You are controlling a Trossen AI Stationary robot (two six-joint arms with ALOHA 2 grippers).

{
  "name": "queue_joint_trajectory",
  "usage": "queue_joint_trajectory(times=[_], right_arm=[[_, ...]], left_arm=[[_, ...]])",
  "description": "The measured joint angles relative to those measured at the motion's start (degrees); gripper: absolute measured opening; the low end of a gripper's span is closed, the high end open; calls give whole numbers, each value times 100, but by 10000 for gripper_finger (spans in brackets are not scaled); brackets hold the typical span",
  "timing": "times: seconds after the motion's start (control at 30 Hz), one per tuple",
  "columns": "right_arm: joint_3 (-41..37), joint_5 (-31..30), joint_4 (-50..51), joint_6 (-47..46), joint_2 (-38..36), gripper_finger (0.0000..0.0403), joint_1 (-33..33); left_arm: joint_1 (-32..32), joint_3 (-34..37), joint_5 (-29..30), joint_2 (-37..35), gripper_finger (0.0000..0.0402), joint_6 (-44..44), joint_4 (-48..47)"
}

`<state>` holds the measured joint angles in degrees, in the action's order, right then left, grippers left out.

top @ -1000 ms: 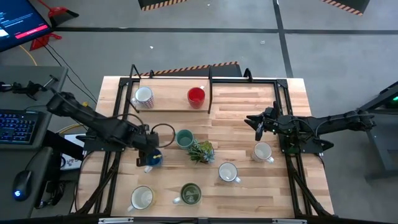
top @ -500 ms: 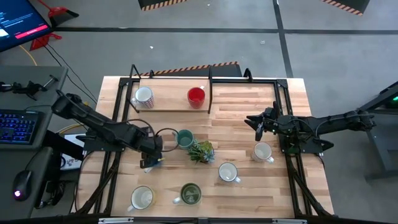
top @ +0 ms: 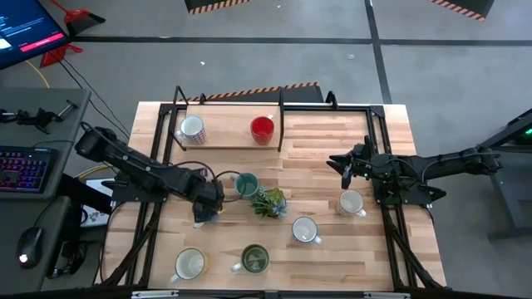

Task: Place coffee mugs
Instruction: Put the blue mug on the shelf

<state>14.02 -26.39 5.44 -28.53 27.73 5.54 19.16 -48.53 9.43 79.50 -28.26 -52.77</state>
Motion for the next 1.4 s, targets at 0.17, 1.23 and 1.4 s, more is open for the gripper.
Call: queue_joint_trajectory(times=[0.17, 1.23, 1.4], right_arm=[[0, 0, 17, 1, 2, 103, 0], [0, -4, 244, -258, 2, 103, 0], [0, -4, 216, -258, 2, 103, 0]], left_arm=[[-250, -14, -57, -4, 8, -84, 6], [-4161, -2010, 9, -198, 5, 2595, -1317], [-4693, -2493, -12, 478, 4, 2702, -1292]])
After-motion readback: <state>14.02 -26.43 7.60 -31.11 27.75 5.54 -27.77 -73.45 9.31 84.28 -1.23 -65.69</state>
